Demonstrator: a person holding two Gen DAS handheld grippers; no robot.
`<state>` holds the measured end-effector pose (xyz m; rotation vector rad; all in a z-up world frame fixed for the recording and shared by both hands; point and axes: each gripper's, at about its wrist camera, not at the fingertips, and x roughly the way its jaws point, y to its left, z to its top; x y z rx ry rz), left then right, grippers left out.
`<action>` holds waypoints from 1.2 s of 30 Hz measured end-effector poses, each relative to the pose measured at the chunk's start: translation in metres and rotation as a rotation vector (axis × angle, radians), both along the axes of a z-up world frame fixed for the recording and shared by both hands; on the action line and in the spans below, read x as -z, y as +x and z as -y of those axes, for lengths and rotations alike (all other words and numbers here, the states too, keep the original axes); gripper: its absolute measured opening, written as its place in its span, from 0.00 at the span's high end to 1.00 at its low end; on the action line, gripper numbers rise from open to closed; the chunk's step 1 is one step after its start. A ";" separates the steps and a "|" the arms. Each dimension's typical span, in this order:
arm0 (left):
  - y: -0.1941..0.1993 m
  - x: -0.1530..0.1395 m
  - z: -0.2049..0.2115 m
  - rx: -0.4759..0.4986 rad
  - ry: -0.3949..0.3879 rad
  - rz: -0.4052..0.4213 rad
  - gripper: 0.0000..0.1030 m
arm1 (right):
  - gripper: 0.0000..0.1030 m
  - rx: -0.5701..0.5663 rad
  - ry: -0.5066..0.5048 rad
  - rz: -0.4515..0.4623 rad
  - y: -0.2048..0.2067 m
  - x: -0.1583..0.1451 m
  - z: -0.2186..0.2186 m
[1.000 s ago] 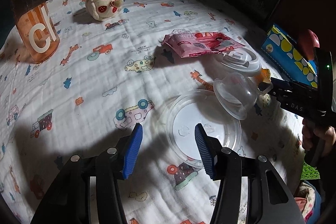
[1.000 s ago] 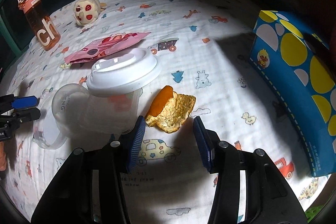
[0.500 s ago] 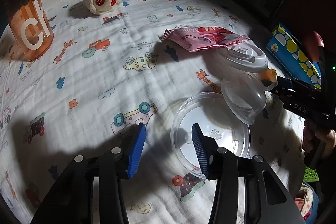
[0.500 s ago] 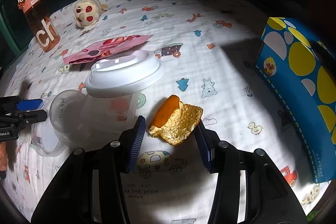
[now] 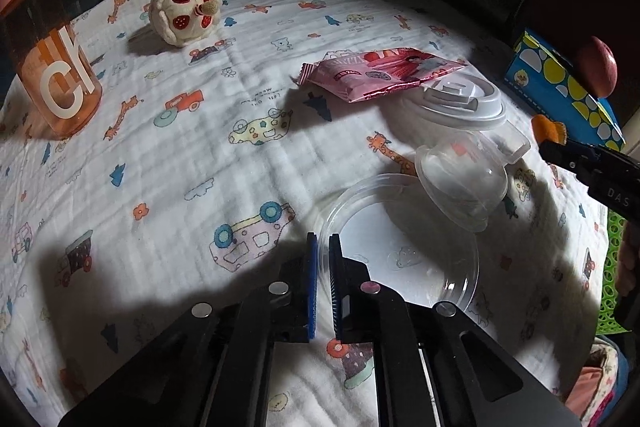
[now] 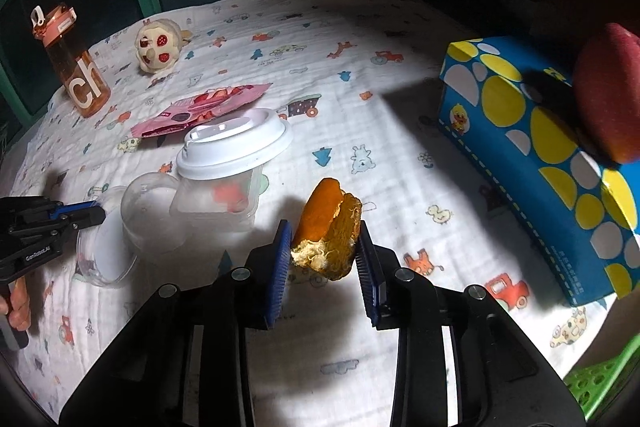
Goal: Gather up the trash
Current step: 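Carry bread and lid to the green basket and open both tools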
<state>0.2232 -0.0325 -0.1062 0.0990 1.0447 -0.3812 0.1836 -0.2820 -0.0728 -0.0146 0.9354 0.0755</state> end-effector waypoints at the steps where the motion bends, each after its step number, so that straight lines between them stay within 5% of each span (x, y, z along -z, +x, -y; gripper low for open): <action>1: -0.002 -0.001 0.000 -0.001 0.005 0.004 0.94 | 0.69 0.003 0.002 0.007 -0.006 -0.004 0.002; 18: -0.061 -0.073 -0.021 -0.016 -0.027 0.122 0.95 | 0.69 0.087 0.043 0.099 -0.117 -0.055 0.032; 36: -0.124 -0.106 0.123 0.275 -0.125 0.138 0.95 | 0.69 0.340 0.029 0.102 -0.235 -0.060 0.126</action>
